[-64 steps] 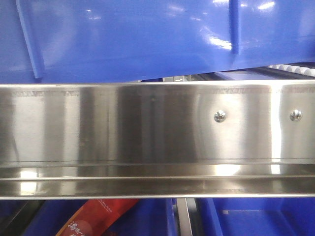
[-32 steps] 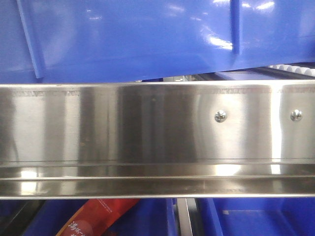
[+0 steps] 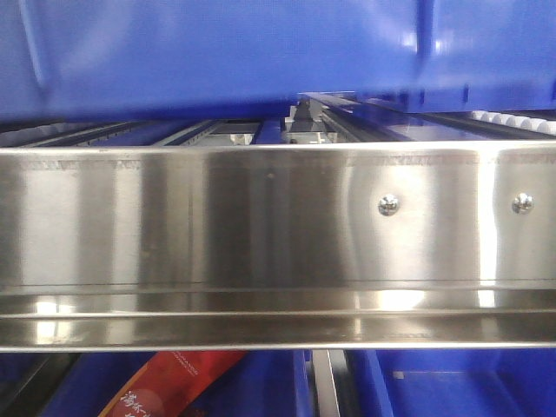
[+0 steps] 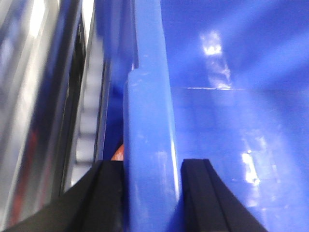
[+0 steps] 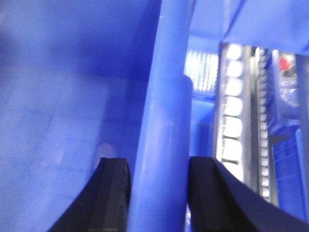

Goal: Move blue bin to conveyor side
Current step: 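Pull the gripped blue bin off the roller shelf toward the robot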

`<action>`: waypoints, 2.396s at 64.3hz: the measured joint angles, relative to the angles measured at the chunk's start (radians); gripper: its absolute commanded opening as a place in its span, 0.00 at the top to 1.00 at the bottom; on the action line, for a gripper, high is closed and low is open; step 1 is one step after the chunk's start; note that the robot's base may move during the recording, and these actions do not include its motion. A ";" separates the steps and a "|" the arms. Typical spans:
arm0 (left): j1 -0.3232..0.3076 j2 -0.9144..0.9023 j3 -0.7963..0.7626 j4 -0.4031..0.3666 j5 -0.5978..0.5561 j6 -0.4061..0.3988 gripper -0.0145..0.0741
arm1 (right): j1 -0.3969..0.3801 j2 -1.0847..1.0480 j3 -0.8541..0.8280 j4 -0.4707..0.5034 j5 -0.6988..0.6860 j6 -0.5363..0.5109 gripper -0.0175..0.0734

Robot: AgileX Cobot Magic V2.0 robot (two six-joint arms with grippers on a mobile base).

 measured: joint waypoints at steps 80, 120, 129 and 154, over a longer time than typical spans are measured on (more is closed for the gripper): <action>0.000 -0.379 0.134 -0.055 0.160 0.000 0.86 | 0.002 -0.589 0.481 0.030 -0.048 0.097 0.89; 0.000 -0.400 0.183 -0.058 0.177 0.008 0.86 | 0.003 -0.589 0.481 0.030 -0.065 0.095 0.89; 0.000 -0.400 0.183 -0.058 0.177 0.008 0.86 | 0.003 -0.589 0.481 0.030 -0.065 0.095 0.89; 0.000 -0.400 0.183 -0.058 0.177 0.008 0.86 | 0.003 -0.589 0.481 0.030 -0.065 0.095 0.89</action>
